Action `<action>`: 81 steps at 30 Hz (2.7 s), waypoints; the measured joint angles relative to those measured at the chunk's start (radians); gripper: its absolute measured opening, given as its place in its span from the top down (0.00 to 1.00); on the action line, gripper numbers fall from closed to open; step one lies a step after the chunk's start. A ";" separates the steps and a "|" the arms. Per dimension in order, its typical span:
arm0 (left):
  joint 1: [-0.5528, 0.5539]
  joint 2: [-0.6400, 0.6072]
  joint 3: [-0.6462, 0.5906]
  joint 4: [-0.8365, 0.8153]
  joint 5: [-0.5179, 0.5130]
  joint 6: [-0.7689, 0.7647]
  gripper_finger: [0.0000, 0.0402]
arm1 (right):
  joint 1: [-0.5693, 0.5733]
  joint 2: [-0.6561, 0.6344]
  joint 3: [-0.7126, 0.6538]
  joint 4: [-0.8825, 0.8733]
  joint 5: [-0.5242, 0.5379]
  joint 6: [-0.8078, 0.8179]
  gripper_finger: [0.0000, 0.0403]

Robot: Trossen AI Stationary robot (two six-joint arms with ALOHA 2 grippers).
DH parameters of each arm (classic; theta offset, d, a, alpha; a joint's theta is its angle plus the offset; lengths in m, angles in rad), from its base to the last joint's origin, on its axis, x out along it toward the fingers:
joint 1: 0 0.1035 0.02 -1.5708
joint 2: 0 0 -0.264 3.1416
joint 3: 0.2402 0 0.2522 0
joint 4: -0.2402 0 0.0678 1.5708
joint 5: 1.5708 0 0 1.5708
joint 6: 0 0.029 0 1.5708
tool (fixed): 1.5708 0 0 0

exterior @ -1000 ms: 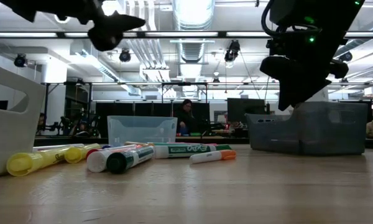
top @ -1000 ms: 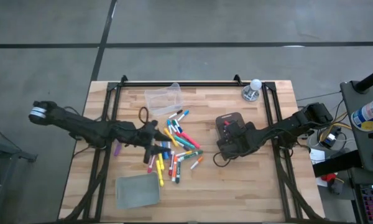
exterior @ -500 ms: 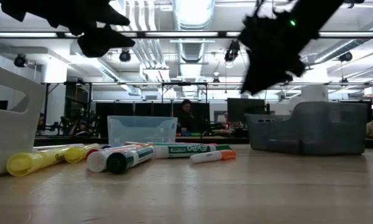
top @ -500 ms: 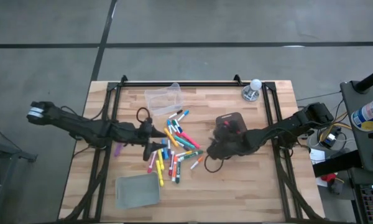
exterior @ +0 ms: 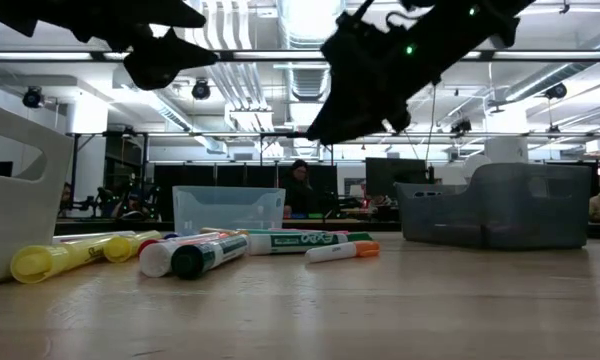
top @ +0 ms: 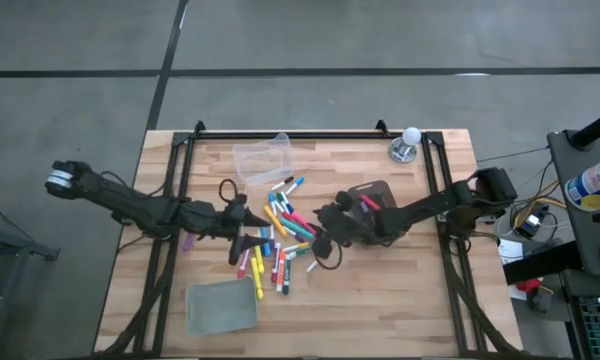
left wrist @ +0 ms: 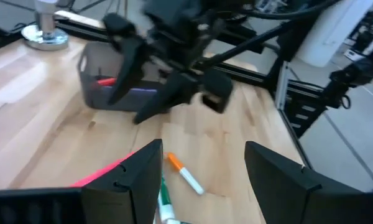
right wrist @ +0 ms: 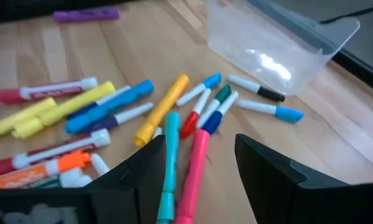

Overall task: Pick & Place Markers
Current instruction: Put the pink highlighter pen into the black bin

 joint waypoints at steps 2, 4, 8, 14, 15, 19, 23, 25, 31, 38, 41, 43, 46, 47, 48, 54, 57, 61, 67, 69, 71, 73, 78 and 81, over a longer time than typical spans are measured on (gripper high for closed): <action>-0.012 0.000 -0.017 0.028 0.001 0.005 0.45 | -0.011 0.017 0.003 0.002 -0.029 0.008 0.54; -0.018 0.000 -0.030 0.052 0.001 0.006 0.45 | -0.020 0.035 0.015 -0.016 -0.064 0.032 0.54; -0.023 0.000 -0.042 0.076 0.001 0.006 0.45 | -0.039 0.093 0.055 -0.034 -0.115 0.049 0.54; -0.030 0.000 -0.042 0.082 0.001 -0.001 0.45 | -0.069 0.208 0.163 -0.129 -0.117 0.049 0.54; -0.030 0.000 -0.042 0.084 0.001 -0.001 0.45 | -0.076 0.228 0.187 -0.160 -0.112 0.048 0.54; -0.035 0.000 -0.042 0.086 0.001 -0.002 0.45 | -0.094 0.295 0.274 -0.258 -0.064 0.049 0.54; -0.037 0.000 -0.042 0.083 0.001 -0.007 0.45 | -0.100 0.343 0.344 -0.364 -0.051 0.052 0.55; -0.039 0.000 -0.042 0.082 0.001 -0.007 0.45 | -0.101 0.360 0.363 -0.404 -0.042 0.065 0.56; -0.040 0.003 -0.042 0.081 0.001 -0.008 0.45 | -0.101 0.378 0.371 -0.416 -0.047 0.071 0.60; -0.040 0.003 -0.042 0.081 0.001 -0.015 0.45 | -0.116 0.398 0.362 -0.418 -0.122 0.098 0.63; -0.040 0.003 -0.042 0.081 0.001 -0.015 0.45 | -0.124 0.401 0.362 -0.417 -0.141 0.108 0.64; -0.040 0.003 -0.041 0.080 0.001 -0.015 0.45 | -0.129 0.401 0.362 -0.417 -0.172 0.109 0.66; -0.040 0.003 -0.041 0.078 0.001 -0.014 0.45 | -0.131 0.401 0.362 -0.415 -0.196 0.115 0.70; -0.040 0.003 -0.041 0.078 0.001 -0.014 0.45 | -0.131 0.401 0.362 -0.415 -0.200 0.118 0.73; -0.040 0.003 -0.041 0.077 0.001 -0.011 0.45 | -0.132 0.401 0.362 -0.413 -0.203 0.119 0.75; -0.040 0.003 -0.041 0.071 0.001 0.001 0.45 | -0.131 0.395 0.362 -0.417 -0.199 0.106 0.87; -0.040 0.003 -0.041 0.070 0.001 0.002 0.45 | -0.132 0.384 0.359 -0.429 -0.199 0.100 0.87; -0.040 0.003 -0.042 0.070 0.001 0.002 0.45 | -0.124 0.354 0.357 -0.459 -0.184 0.101 0.87; -0.039 0.003 -0.043 0.065 0.001 0.002 0.45 | -0.088 0.294 0.357 -0.532 -0.126 0.125 0.87; -0.039 0.003 -0.043 0.062 0.001 -0.003 0.45 | -0.069 0.268 0.358 -0.551 -0.102 0.133 0.87; -0.039 0.003 -0.043 0.062 0.001 -0.004 0.45 | -0.049 0.237 0.359 -0.597 -0.068 0.152 0.87; -0.040 0.003 -0.043 0.062 0.001 -0.004 0.45 | -0.026 0.206 0.359 -0.641 -0.025 0.187 0.87; -0.040 0.003 -0.043 0.059 0.001 -0.004 0.45 | 0.038 0.136 0.358 -0.752 0.083 0.265 0.87; -0.040 0.004 -0.043 0.054 0.001 -0.005 0.45 | 0.078 0.101 0.358 -0.824 0.141 0.323 0.87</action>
